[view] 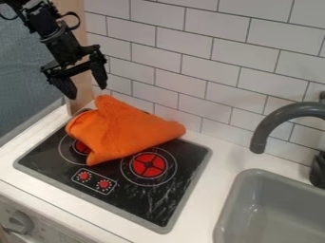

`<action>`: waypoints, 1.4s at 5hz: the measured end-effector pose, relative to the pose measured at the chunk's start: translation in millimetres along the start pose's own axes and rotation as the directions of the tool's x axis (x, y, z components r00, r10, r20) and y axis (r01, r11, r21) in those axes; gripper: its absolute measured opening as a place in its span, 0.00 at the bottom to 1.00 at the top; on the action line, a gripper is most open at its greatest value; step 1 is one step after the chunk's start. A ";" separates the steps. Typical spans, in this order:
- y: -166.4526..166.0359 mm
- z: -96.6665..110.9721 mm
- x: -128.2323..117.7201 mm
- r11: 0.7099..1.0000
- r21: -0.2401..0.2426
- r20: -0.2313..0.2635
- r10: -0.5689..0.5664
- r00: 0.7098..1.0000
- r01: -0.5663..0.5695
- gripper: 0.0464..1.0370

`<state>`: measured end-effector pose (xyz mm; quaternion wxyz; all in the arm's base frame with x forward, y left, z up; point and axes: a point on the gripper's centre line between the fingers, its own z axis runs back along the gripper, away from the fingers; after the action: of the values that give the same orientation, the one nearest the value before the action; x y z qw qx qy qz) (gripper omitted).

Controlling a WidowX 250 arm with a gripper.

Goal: Unfold the cloth from left to right

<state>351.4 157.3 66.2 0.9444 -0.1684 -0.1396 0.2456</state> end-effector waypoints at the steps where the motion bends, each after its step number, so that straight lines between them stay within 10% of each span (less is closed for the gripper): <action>1: 4.1 -11.5 -6.1 1.000 0.002 -0.036 0.012 0.999 -0.012 0.96; 3: 14.3 -24.0 3.7 0.996 0.034 -0.141 -0.079 0.987 0.085 0.96; 7: -3.7 -40.5 1.7 0.929 -0.046 -0.177 -0.370 0.912 0.368 0.96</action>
<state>368.5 144.9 31.4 0.9815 -0.1663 -0.0830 0.0457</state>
